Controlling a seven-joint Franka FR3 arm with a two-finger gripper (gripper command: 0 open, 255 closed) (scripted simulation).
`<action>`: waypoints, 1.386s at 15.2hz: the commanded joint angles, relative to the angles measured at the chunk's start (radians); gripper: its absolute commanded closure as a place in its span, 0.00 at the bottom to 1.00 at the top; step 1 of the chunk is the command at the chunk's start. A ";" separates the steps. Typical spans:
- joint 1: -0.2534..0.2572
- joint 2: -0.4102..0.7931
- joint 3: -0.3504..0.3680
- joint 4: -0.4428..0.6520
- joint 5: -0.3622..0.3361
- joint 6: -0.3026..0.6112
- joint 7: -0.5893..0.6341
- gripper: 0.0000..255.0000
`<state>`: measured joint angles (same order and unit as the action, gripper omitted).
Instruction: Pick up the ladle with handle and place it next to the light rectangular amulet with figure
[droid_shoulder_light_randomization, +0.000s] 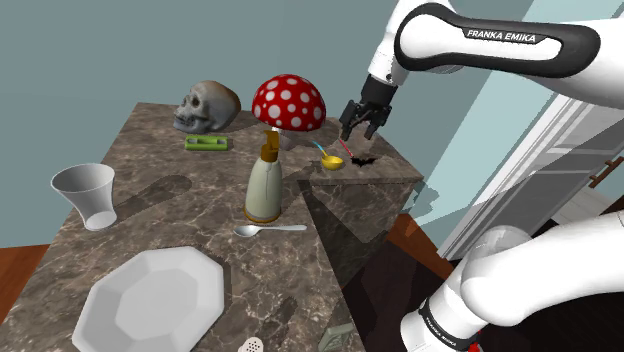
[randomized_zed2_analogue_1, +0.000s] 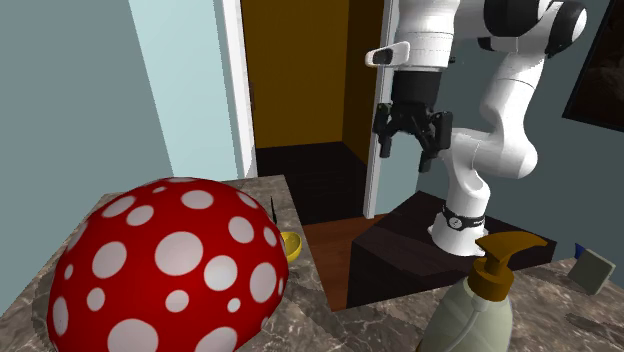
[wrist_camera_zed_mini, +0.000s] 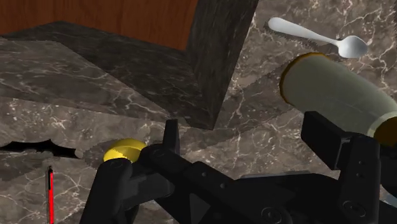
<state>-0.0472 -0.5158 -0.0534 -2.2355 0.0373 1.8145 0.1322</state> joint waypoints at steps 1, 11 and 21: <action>-0.012 0.070 -0.028 0.032 0.003 0.030 -0.018 0.00; -0.056 0.421 -0.127 0.213 0.076 0.139 -0.086 0.00; -0.135 0.799 -0.181 0.501 0.206 0.150 -0.157 0.00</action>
<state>-0.1709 0.2417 -0.2304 -1.7736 0.2296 1.9712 -0.0176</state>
